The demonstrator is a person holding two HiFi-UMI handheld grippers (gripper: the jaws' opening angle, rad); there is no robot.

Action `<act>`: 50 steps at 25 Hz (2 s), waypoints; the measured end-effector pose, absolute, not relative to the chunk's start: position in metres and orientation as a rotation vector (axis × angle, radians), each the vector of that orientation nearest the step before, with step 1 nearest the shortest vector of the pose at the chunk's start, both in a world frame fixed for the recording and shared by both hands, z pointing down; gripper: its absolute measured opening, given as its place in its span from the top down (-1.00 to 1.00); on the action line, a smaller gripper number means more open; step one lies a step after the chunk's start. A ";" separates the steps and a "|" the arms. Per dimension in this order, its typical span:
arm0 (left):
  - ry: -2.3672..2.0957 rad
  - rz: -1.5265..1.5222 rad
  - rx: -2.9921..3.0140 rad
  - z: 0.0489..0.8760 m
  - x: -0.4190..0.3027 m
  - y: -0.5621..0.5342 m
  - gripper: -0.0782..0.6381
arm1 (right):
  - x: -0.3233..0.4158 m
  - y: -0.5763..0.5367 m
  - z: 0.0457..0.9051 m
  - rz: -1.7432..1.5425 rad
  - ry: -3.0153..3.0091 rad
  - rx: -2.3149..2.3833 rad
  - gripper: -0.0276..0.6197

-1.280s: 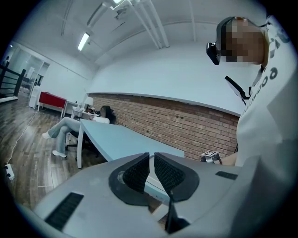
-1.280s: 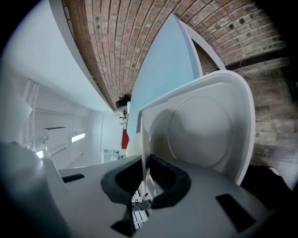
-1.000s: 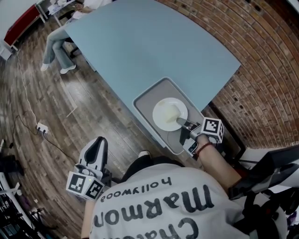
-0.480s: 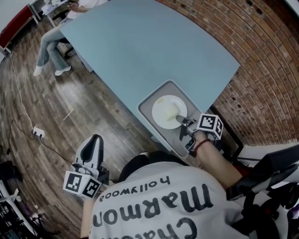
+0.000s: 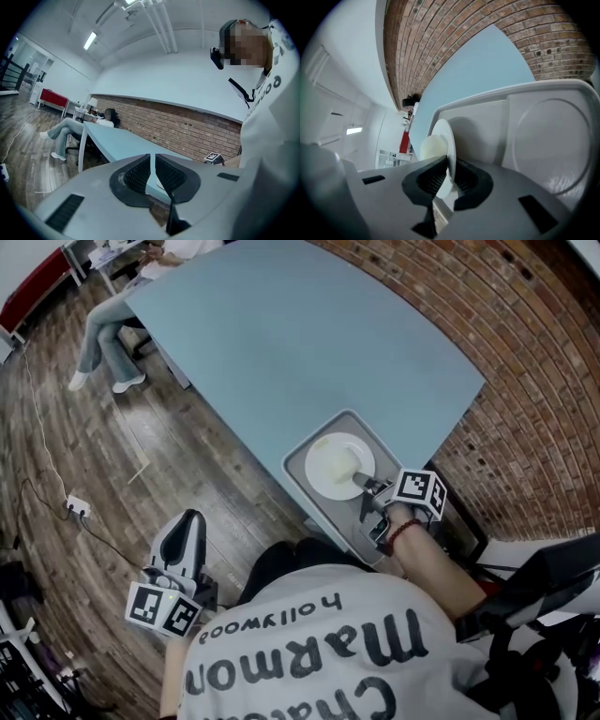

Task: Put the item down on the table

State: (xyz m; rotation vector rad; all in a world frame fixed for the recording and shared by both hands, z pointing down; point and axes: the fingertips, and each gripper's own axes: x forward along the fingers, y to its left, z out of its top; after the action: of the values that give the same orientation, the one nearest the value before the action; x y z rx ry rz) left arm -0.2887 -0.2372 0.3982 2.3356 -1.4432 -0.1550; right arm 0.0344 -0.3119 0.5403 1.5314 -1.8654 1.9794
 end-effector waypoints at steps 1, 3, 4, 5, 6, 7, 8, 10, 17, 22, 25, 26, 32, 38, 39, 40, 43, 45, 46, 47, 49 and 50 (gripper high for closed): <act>-1.443 -0.156 2.331 0.399 -0.289 -0.237 0.68 | 0.034 -0.313 0.541 1.977 -1.865 1.530 0.82; -1.445 -0.164 2.314 0.399 -0.292 -0.237 0.68 | 0.033 -0.315 0.542 1.974 -1.861 1.527 0.82; -1.450 -0.170 2.307 0.399 -0.294 -0.237 0.68 | 0.032 -0.316 0.542 1.973 -1.859 1.525 0.82; -1.456 -0.174 2.302 0.399 -0.295 -0.238 0.68 | 0.032 -0.318 0.542 1.971 -1.856 1.525 0.82; -1.462 -0.174 2.302 0.398 -0.296 -0.238 0.68 | 0.031 -0.319 0.543 1.967 -1.852 1.528 0.82; -1.467 -0.171 2.305 0.398 -0.297 -0.239 0.68 | 0.031 -0.320 0.543 1.962 -1.845 1.532 0.82; -1.469 -0.168 2.308 0.398 -0.297 -0.239 0.68 | 0.031 -0.320 0.544 1.958 -1.834 1.537 0.81; -1.473 -0.167 2.309 0.398 -0.297 -0.238 0.68 | 0.031 -0.319 0.547 1.954 -1.802 1.543 0.79; -1.473 -0.176 2.292 0.403 -0.290 -0.236 0.68 | 0.035 -0.318 0.549 1.941 -1.708 1.551 0.74; -1.485 -0.180 2.285 0.403 -0.293 -0.234 0.68 | 0.032 -0.320 0.548 1.930 -1.689 1.564 0.74; -1.490 -0.181 2.282 0.404 -0.293 -0.234 0.68 | 0.033 -0.320 0.549 1.930 -1.678 1.577 0.73; -1.490 -0.181 2.280 0.404 -0.293 -0.233 0.68 | 0.033 -0.320 0.549 1.930 -1.677 1.578 0.73; -1.497 -0.173 2.270 0.406 -0.292 -0.226 0.68 | 0.035 -0.321 0.549 1.866 -1.681 1.599 0.72; -1.521 -0.182 2.252 0.409 -0.298 -0.219 0.68 | 0.038 -0.322 0.547 1.723 -1.718 1.633 0.68; -1.522 -0.180 2.251 0.409 -0.299 -0.218 0.68 | 0.039 -0.323 0.546 1.679 -1.725 1.638 0.67; -1.521 -0.180 2.251 0.409 -0.299 -0.218 0.68 | 0.039 -0.323 0.544 1.626 -1.731 1.646 0.66; -1.516 -0.183 2.253 0.409 -0.301 -0.217 0.68 | 0.040 -0.325 0.540 1.505 -1.742 1.666 0.64; -1.518 -0.184 2.252 0.410 -0.303 -0.216 0.68 | 0.040 -0.325 0.539 1.468 -1.751 1.665 0.64; -1.518 -0.184 2.250 0.411 -0.304 -0.215 0.68 | 0.040 -0.325 0.539 1.443 -1.757 1.664 0.63; -1.517 -0.183 2.250 0.411 -0.305 -0.215 0.68 | 0.040 -0.325 0.538 1.415 -1.763 1.665 0.62; -1.513 -0.177 2.249 0.412 -0.305 -0.214 0.68 | 0.040 -0.325 0.536 1.358 -1.771 1.670 0.60; -1.511 -0.174 2.249 0.412 -0.305 -0.214 0.68 | 0.041 -0.325 0.536 1.323 -1.773 1.673 0.59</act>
State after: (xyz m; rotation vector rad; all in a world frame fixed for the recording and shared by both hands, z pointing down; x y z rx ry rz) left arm -0.3052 -0.2138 0.4124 2.2491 -1.5111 -0.1744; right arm 0.0407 -0.3247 0.5357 1.6731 -1.7725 1.3226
